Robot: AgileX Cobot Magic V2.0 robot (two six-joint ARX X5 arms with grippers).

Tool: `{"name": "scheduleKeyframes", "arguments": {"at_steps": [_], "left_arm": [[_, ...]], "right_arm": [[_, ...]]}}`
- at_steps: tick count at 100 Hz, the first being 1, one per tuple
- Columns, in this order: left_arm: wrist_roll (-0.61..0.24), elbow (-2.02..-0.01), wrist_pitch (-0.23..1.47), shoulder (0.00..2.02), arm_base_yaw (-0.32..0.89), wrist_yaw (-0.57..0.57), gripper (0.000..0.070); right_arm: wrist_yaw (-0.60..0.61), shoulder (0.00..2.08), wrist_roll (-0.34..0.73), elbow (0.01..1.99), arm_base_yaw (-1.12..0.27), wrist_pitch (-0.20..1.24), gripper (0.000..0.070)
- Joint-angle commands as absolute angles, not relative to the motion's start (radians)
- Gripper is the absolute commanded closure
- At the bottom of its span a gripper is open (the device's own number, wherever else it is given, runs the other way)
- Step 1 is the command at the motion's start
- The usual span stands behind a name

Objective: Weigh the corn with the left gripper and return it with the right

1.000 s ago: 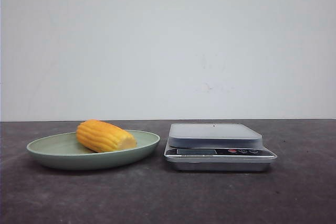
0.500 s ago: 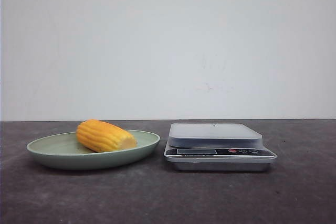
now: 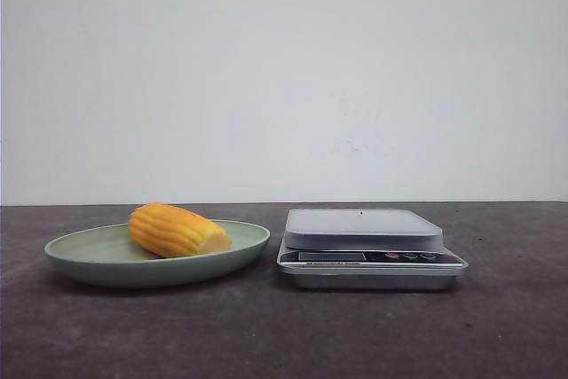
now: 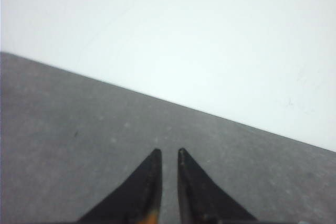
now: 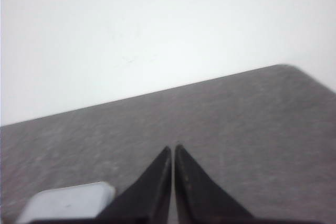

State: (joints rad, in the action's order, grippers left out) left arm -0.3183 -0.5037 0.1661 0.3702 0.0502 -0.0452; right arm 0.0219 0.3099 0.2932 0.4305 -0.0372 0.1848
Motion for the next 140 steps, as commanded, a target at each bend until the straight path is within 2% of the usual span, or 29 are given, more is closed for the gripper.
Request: {"name": "scheduleKeyframes", "arguments": {"at_steps": [1,4,6,9,12,14,17,19,27,46,63,75,107,140], "left_arm": [[-0.326,-0.592,0.191,0.459,0.052,-0.013,0.0655],[-0.326,-0.628,0.204,0.493,0.052,0.014,0.0590],[-0.327,-0.651,0.213,0.515,0.052,0.031,0.0522],[-0.331,-0.683,0.226,0.546,0.052,0.057,0.0403],[-0.332,-0.713,0.244,0.575,0.053,0.083,0.0301],[-0.334,-0.731,0.255,0.592,0.053,0.096,0.0265],[-0.339,-0.757,0.272,0.616,0.054,0.116,0.0256],[-0.347,-0.773,0.284,0.632,0.054,0.131,0.0263],[-0.359,-0.829,0.304,0.682,0.073,0.167,0.0271],[-0.360,-0.952,0.317,0.826,0.193,0.160,0.0311],[-0.348,-1.024,0.318,1.019,0.354,0.050,0.0310],[-0.350,-1.033,0.314,1.157,0.430,-0.049,0.0310],[-0.403,-1.033,0.297,1.466,0.495,-0.082,0.0307],[-0.422,-1.033,0.283,1.622,0.545,-0.083,0.0306]], "right_arm": [[0.039,0.371,0.296,0.506,-0.037,0.196,0.0695],[0.053,0.397,0.287,0.542,-0.037,0.207,0.0678],[0.063,0.414,0.281,0.564,-0.037,0.212,0.0642],[0.078,0.440,0.276,0.598,-0.037,0.223,0.0541],[0.089,0.466,0.272,0.631,-0.037,0.235,0.0405],[0.094,0.485,0.270,0.657,-0.037,0.246,0.0298],[0.099,0.508,0.269,0.689,-0.037,0.261,0.0220],[0.102,0.520,0.269,0.706,-0.037,0.270,0.0205],[0.132,0.574,0.247,0.788,-0.038,0.313,0.0205],[0.145,0.661,0.220,0.948,-0.064,0.401,0.0205],[0.162,0.699,0.210,1.028,-0.081,0.445,0.0194],[0.162,0.711,0.194,1.054,-0.084,0.484,0.0157],[0.161,0.711,0.167,1.055,-0.084,0.537,0.0137],[0.158,0.711,0.149,1.055,-0.084,0.551,0.0136]]}}
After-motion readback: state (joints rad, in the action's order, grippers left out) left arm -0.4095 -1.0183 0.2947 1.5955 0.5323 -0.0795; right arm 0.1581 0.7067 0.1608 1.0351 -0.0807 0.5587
